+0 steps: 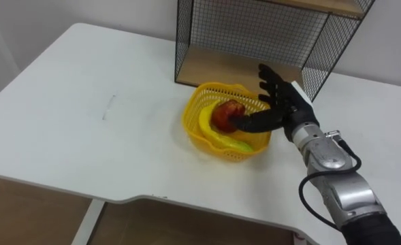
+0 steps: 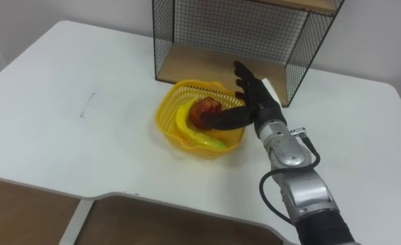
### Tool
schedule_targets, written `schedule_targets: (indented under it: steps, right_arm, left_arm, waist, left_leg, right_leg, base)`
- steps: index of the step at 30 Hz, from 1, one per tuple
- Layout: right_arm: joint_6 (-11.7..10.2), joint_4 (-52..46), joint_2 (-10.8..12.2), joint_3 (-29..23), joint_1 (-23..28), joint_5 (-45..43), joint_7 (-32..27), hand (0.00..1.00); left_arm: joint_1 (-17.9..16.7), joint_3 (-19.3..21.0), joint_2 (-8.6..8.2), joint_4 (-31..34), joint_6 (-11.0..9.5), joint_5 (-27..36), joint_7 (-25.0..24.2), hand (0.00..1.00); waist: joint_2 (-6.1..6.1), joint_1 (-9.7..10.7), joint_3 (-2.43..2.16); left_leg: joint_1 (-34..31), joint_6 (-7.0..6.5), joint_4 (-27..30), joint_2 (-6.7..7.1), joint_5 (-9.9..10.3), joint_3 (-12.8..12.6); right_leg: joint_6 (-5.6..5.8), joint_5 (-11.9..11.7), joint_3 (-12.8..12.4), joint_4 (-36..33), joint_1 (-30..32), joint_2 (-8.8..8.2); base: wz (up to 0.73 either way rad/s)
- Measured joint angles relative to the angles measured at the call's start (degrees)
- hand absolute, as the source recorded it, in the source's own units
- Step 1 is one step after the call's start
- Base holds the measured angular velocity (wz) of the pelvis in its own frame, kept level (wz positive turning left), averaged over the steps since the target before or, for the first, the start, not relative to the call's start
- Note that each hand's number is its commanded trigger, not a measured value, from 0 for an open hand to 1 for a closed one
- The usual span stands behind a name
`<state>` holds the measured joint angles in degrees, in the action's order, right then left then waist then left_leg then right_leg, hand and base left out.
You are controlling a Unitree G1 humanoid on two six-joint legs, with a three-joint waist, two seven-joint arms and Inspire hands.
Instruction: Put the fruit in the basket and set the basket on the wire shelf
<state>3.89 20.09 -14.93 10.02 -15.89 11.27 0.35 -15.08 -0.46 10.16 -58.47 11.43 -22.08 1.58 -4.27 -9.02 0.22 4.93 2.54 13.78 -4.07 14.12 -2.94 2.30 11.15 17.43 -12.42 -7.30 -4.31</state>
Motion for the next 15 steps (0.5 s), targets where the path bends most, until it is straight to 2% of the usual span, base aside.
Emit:
schedule_targets:
  steps: [8, 11, 15]
  right_arm:
    - [0.0, -0.8, -0.2, -0.2, 0.0, 1.2, -1.7, 0.0]
    - [-0.1, -1.4, -1.1, -0.8, 0.0, 2.1, -2.3, 0.0]
    - [-0.3, -2.5, -1.2, -5.0, 1.6, 1.2, -3.2, 0.0]
  left_arm:
    - [-0.4, -0.1, -0.03, -0.8, -0.3, 0.2, 0.0, 0.0]
    - [-0.8, 0.4, -0.06, -1.2, -0.6, 0.1, 0.0, 0.0]
    - [-1.3, 2.5, -0.07, -1.1, -1.7, 0.1, 0.0, 0.0]
  waist:
    - [0.45, 1.5, 0.23]
    - [0.62, 2.4, 0.1]
    - [0.63, 3.4, -0.33]
  left_leg:
    - [0.2, 0.03, 0.0, 0.05, 0.0, -0.1]
    - [0.6, 0.04, -0.2, 0.1, -0.1, -0.1]
    - [0.7, 0.03, 0.0, 0.1, -0.1, 0.0]
  right_leg:
    - [0.0, 0.0, -0.2, 0.0, -0.2, -0.01]
    - [0.0, 0.0, -0.3, 0.6, -0.7, 0.07]
    - [-0.02, 0.0, -0.2, 0.8, -0.9, 0.11]
  base:
    - [0.0]
    - [0.0]
    - [0.01]
